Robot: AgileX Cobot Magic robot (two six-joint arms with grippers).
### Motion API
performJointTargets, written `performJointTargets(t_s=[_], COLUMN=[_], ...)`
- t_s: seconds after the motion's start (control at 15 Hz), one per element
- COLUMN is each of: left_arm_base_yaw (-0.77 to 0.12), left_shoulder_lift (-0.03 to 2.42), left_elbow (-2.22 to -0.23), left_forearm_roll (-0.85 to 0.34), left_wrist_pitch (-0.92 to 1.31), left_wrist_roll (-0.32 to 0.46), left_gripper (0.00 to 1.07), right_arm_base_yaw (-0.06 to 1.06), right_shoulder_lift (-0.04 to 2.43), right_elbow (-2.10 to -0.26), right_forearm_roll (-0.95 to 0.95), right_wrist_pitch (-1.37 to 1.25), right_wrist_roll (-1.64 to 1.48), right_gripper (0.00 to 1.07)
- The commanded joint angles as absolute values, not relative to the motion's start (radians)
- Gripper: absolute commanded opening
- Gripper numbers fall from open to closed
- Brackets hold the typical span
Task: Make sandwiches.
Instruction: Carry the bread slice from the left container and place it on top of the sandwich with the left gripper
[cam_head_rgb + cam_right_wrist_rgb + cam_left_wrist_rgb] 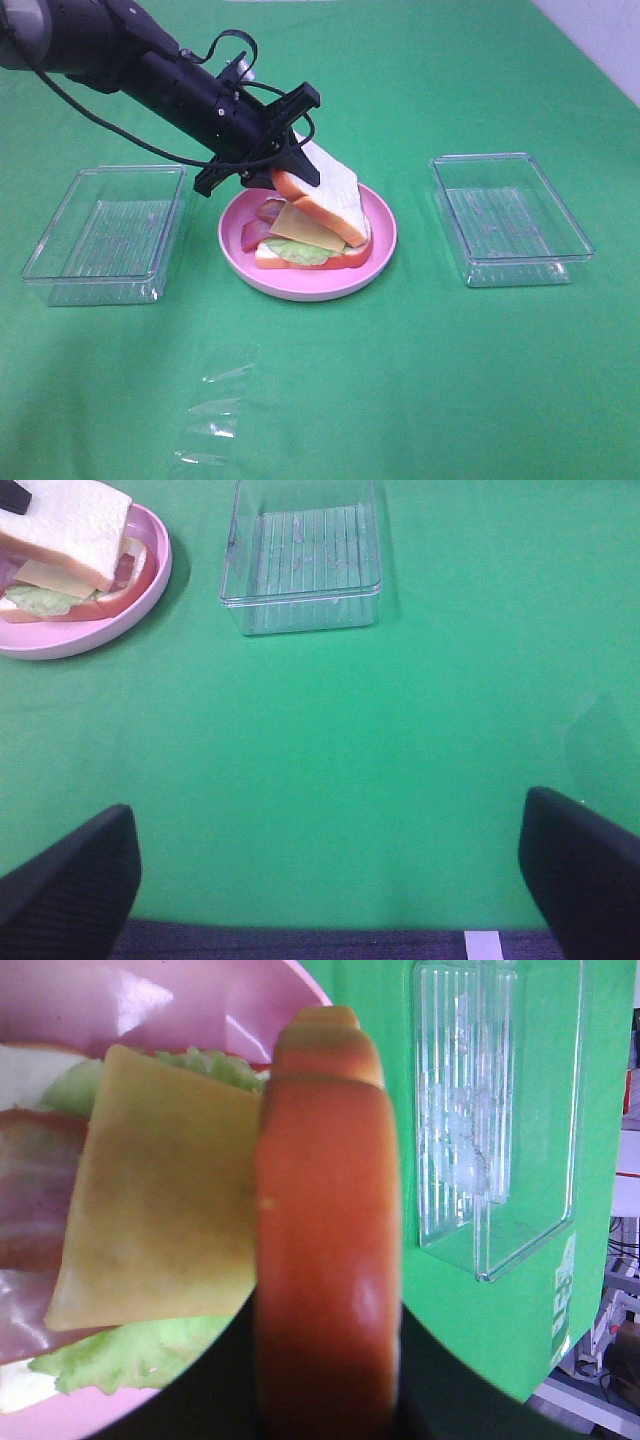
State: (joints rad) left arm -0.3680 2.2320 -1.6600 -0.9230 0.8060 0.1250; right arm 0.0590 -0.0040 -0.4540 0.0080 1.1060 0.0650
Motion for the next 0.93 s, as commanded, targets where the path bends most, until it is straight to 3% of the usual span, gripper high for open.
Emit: performJointTargets(t_s=[0.07,0.13,0.27,0.53,0.67,0.93], left_arm_base_yaw=[-0.374,-0.374,-0.374,-0.374,-0.374,-0.374], left_shoulder_lift=[2.234,2.234,2.234,2.231,2.23,2.189], left_elbow=[-1.655,-1.655,-1.655,-1.666,-1.727,-1.832], left_forearm_roll=[-0.934,-0.924,-0.906,-0.871,-0.759,-0.46], left_wrist_pitch=[0.815,0.816,0.817,0.834,0.908,1.035], left_wrist_roll=[0.131,0.129,0.126,0.133,0.089,-0.12], left_gripper=[0.0,0.0,0.13,0.78,0.83,0.83], right_arm_base_yaw=[0.053,0.053,0.053,0.053,0.053,0.053], right_shoulder_lift=[-0.024,-0.024,-0.024,-0.024,-0.024,-0.024], right_elbow=[-0.453,-0.453,-0.453,-0.453,-0.453,-0.453], right_forearm_roll=[0.005,0.005,0.005,0.005,0.005,0.005], right_wrist_pitch=[1.1,1.1,1.1,1.1,1.1,1.1], right_wrist_roll=[0.058,0.058,0.058,0.058,0.058,0.058], right_gripper=[0.98,0.98,0.98,0.98,0.98,0.98])
